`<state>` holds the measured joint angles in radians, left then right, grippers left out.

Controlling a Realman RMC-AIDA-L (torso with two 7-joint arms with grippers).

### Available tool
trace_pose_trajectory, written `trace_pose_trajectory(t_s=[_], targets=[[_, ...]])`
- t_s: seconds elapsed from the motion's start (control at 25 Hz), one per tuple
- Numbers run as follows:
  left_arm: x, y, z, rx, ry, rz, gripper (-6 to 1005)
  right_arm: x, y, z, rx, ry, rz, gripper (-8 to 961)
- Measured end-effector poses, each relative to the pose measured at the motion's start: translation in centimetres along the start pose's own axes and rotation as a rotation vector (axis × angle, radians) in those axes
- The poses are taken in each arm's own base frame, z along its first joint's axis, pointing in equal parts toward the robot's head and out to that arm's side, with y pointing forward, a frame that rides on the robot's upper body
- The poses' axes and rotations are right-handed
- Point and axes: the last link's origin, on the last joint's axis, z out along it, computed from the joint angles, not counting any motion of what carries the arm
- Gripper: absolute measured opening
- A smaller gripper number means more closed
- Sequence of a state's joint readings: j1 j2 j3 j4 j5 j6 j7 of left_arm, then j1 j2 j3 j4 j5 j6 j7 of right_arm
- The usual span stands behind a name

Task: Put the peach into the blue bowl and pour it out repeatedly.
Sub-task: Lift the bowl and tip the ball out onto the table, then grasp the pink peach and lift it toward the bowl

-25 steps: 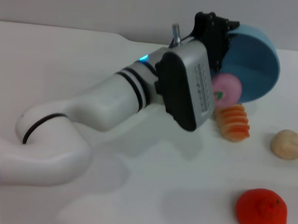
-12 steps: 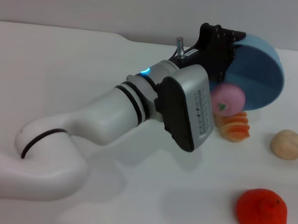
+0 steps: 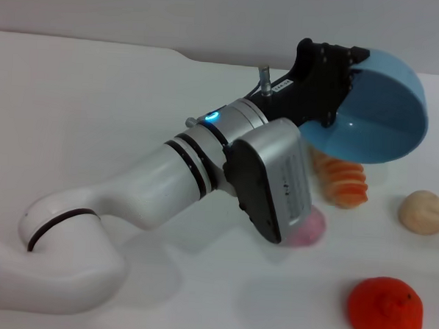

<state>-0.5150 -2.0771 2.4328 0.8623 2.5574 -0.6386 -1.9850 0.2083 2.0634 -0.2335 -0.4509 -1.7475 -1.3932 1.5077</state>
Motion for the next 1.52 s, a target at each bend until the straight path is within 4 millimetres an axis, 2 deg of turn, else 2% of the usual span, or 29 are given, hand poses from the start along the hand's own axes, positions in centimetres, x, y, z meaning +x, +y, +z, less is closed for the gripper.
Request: trace_pose_trajectory(t_s=[0.16,0.44,0.68,0.84,1.12,1.24,1.52], targets=[[-1.1,-0.7,0.6,0.008,-0.078,-0.117,-1,0.4,0.4,0.2,-0.025,0.029,-0.005,448],[-4.0,-3.5,2.8,-0.041,-0.271,-0.45,-2,1.3,2.9,2.1,-0.198,0.263,-0.007,448],[-6.2,-5.6,3.8,-0.193,-0.396,-0.792,-2,1.6,5.5,5.9,-0.281,0.534,0.05,448],[-7.2,-5.3,4.1,-0.291,-0.472,-0.925,-1,2.4,8.1,9.5,-0.316,0.701,-0.005,448],[-8.3,-4.4,4.0,-0.339,-0.554,-1.002,-1,6.1,11.5,14.4,-0.259,0.967,-0.132,448],[-8.5,-4.3,3.9,-0.335,-0.561,-1.003,-2,7.3,12.2,15.5,-0.242,0.991,-0.162,448],[-8.7,-4.1,3.8,-0.324,-0.565,-1.003,-1,9.4,13.4,16.1,-0.278,0.969,-0.169,444]])
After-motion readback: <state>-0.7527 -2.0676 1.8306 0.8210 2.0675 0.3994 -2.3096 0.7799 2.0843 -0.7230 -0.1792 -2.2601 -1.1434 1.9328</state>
